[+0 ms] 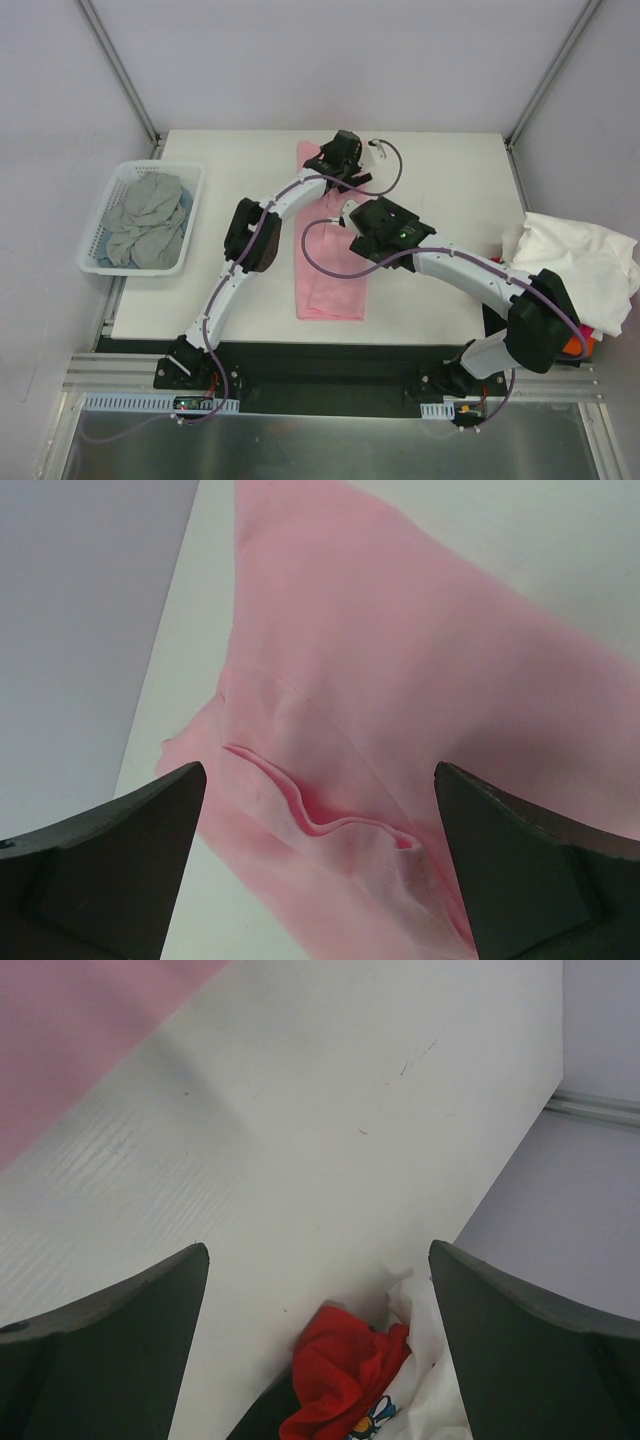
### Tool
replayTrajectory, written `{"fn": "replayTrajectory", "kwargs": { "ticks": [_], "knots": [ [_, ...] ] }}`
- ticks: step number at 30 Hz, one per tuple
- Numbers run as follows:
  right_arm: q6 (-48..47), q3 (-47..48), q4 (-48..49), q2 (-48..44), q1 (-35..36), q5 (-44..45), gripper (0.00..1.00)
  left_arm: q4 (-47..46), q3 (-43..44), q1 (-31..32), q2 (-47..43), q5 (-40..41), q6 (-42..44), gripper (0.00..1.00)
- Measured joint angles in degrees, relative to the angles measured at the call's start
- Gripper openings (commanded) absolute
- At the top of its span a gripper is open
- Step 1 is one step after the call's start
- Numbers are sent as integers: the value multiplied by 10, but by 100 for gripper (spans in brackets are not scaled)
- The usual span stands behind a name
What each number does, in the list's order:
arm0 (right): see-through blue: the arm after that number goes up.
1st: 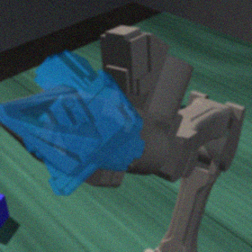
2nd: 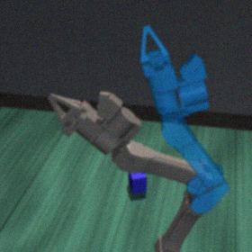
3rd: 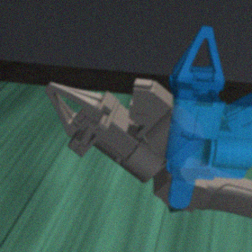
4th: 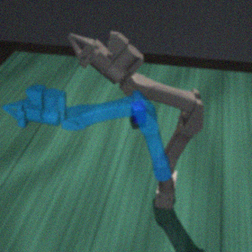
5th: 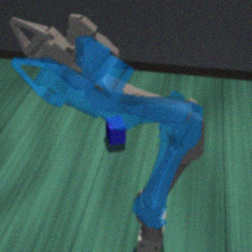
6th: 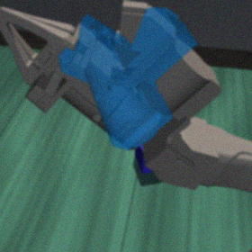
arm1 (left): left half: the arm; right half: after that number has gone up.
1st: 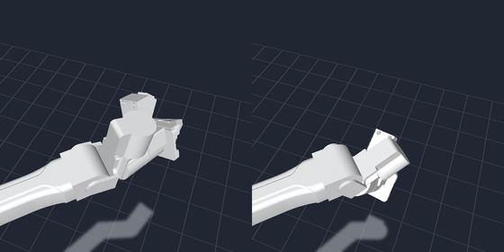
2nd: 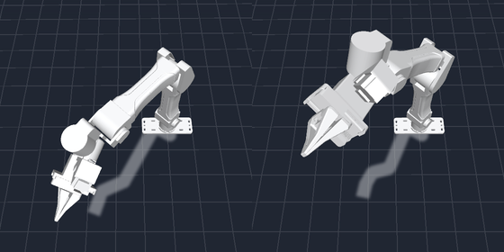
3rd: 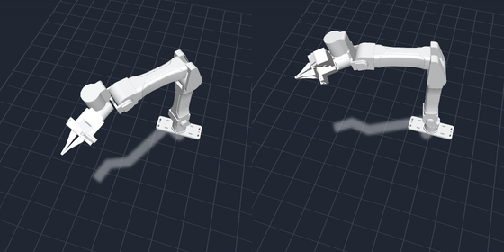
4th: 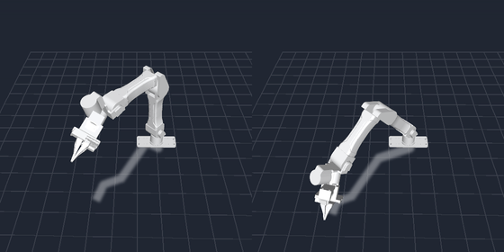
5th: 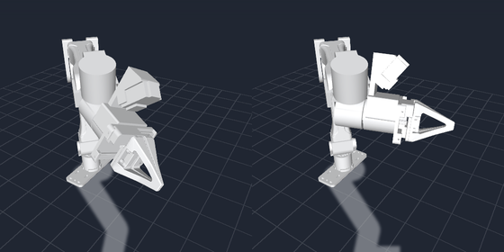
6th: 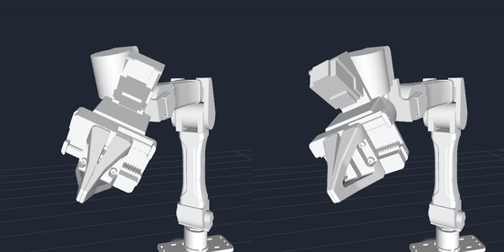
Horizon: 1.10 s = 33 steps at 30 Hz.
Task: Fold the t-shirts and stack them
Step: Grab the bottom of the folded rectangular tshirt with right arm
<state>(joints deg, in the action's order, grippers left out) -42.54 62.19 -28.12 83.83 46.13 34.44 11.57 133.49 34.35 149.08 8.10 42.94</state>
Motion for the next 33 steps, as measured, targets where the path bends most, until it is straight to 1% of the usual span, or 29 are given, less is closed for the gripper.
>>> {"fn": "replayTrajectory", "kwargs": {
  "ticks": [17, 28, 33],
  "knots": [
    [6, -15, -4, -1, 0, -7, 96, -37, -60, -30, -13, 14, 6, 98],
    [6, -15, -4, -1, 0, -10, 96, -36, -63, -33, -16, 14, 6, 98],
    [6, -15, -4, 1, 4, -24, 96, -32, -58, -33, -16, 14, 6, 99]
  ]
}}
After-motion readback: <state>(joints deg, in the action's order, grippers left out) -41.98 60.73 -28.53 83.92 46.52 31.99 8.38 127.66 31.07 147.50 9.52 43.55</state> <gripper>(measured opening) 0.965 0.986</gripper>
